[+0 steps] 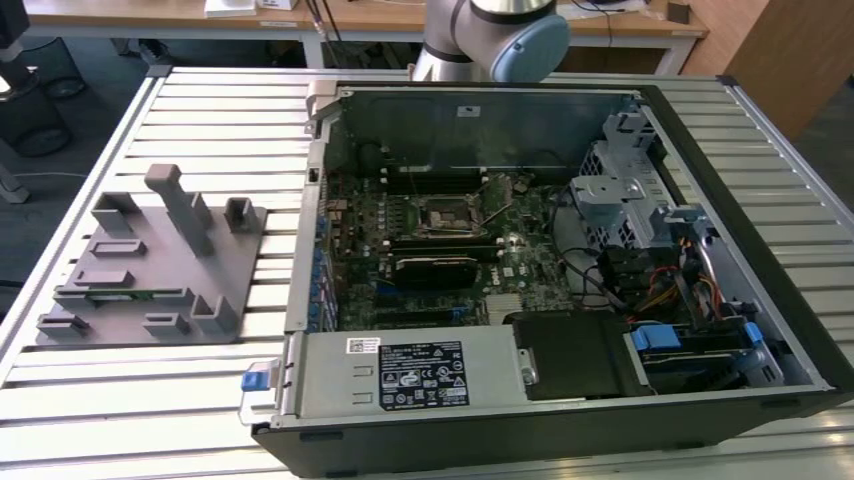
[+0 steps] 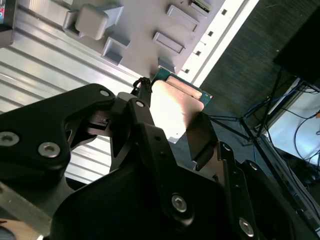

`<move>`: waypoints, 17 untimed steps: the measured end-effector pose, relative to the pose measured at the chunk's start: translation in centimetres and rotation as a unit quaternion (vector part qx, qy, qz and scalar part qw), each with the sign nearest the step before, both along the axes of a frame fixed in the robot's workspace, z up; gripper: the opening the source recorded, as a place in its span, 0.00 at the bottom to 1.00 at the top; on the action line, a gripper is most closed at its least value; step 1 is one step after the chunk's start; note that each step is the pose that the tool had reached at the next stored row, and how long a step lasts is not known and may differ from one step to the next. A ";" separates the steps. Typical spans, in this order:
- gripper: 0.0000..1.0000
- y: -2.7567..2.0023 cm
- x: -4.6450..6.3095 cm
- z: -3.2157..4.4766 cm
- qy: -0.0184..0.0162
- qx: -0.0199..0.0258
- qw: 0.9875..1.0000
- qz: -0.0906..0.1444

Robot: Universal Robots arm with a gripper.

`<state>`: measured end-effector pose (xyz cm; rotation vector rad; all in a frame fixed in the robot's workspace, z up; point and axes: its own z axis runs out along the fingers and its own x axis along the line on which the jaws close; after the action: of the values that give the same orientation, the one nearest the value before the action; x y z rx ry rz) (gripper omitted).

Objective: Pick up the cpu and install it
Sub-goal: 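Pick up the cpu and move it towards the insertion slot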

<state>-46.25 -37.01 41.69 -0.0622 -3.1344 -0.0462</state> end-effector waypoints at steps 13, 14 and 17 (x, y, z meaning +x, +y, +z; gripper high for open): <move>0.53 0.00 1.7 0.01 0.000 0.000 1.000 0.000; 0.53 0.00 1.8 0.01 0.000 0.000 1.000 0.000; 0.53 0.00 2.3 0.00 0.000 0.000 1.000 0.000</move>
<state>-43.93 -37.01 41.69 -0.0623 -3.1344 -0.0461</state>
